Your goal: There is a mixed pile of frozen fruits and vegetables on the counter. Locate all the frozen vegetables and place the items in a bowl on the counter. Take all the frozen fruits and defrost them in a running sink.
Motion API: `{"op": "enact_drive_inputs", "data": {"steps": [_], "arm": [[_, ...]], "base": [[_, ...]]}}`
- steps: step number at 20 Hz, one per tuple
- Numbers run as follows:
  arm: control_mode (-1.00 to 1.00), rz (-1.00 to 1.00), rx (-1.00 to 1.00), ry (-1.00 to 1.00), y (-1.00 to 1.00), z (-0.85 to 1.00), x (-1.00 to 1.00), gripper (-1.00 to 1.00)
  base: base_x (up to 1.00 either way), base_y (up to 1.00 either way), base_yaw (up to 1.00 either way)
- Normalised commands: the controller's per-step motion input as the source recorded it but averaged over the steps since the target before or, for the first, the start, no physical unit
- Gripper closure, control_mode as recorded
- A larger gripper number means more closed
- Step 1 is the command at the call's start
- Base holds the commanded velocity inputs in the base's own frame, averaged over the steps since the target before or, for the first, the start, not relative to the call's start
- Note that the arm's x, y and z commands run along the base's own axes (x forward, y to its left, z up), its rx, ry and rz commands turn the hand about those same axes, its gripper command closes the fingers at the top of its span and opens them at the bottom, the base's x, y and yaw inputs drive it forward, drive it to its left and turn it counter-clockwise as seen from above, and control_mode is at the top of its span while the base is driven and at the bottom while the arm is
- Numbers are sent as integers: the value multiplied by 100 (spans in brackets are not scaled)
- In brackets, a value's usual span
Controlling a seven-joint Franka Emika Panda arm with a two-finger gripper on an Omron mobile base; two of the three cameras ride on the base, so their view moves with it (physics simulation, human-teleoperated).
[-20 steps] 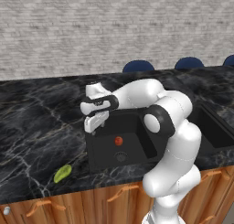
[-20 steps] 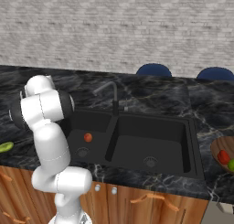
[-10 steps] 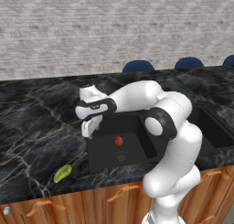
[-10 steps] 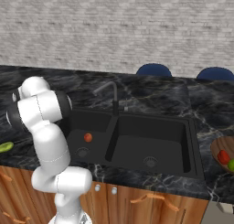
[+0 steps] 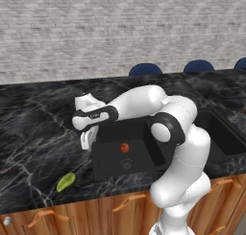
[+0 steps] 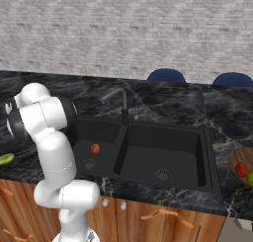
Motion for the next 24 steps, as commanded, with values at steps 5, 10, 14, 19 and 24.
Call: {"op": "enact_drive_inputs", "data": {"steps": [5,10,14,19,24], "arm": [[-100,20,-1,3,26,-3,-9,-100],[-100,24,0,1,14,-3,-1,-100],[-100,22,0,3,16,-1,-6,-100],[-100,21,0,3,23,0,-7,-100],[-100,21,0,1,23,-2,-8,-100]], "base": [[0,0,0],[0,0,0],[0,0,0],[0,0,0],[0,0,0]]}}
